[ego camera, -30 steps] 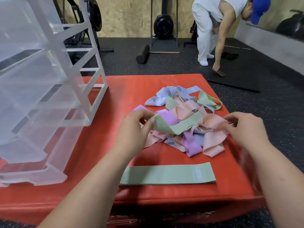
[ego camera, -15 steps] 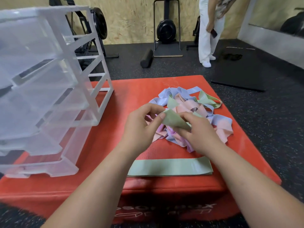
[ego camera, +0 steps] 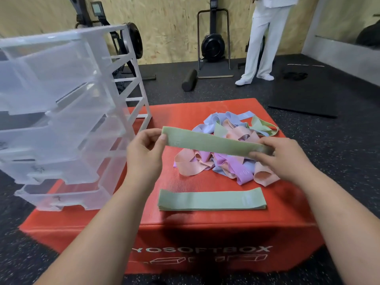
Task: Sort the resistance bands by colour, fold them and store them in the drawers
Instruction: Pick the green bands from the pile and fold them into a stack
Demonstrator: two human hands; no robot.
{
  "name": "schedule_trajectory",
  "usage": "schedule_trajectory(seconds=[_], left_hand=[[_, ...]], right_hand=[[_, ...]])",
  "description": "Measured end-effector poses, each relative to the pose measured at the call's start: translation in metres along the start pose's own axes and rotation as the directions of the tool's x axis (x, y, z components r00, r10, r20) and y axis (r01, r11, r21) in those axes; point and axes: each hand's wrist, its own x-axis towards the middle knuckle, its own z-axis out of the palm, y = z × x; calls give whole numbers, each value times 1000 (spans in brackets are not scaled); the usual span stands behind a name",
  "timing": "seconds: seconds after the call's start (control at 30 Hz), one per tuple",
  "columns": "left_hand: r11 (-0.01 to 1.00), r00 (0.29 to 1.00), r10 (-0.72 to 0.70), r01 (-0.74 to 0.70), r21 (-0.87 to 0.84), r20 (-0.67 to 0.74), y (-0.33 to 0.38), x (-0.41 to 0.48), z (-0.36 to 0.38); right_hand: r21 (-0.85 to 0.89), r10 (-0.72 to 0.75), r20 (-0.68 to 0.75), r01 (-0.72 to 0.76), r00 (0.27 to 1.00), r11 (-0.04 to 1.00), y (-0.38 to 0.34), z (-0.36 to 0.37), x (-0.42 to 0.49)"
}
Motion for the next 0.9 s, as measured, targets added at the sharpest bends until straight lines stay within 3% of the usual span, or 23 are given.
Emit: schedule_trajectory(seconds=[0.23, 0.37, 0.47, 0.57, 0.7, 0.9], left_hand=[[973, 973, -224, 220, 73, 58, -17, -14, -28], [938, 947, -304, 277, 210, 107, -24, -24, -43], [907, 946, -306, 257, 334, 104, -31, -29, -50], [846, 959, -240, 131, 517, 150, -36, -36, -52], [772, 955, -176, -16, 635, 237, -41, -44, -51], [688, 941, -97, -171, 705, 323, -51, -48, -50]], right_hand=[[399, 113, 150, -165, 982, 902, -6, -5, -36], [456, 194, 190, -261, 963, 851, -2, 8, -49], [360, 229, 131, -262, 965, 895, 4, 19, -53], [194, 219, 82, -232, 972, 953, 4, 29, -57], [-56, 201, 60, -198, 978, 979, 4, 41, -58], [-154, 140, 54, -131, 989, 979, 2, 53, -57]])
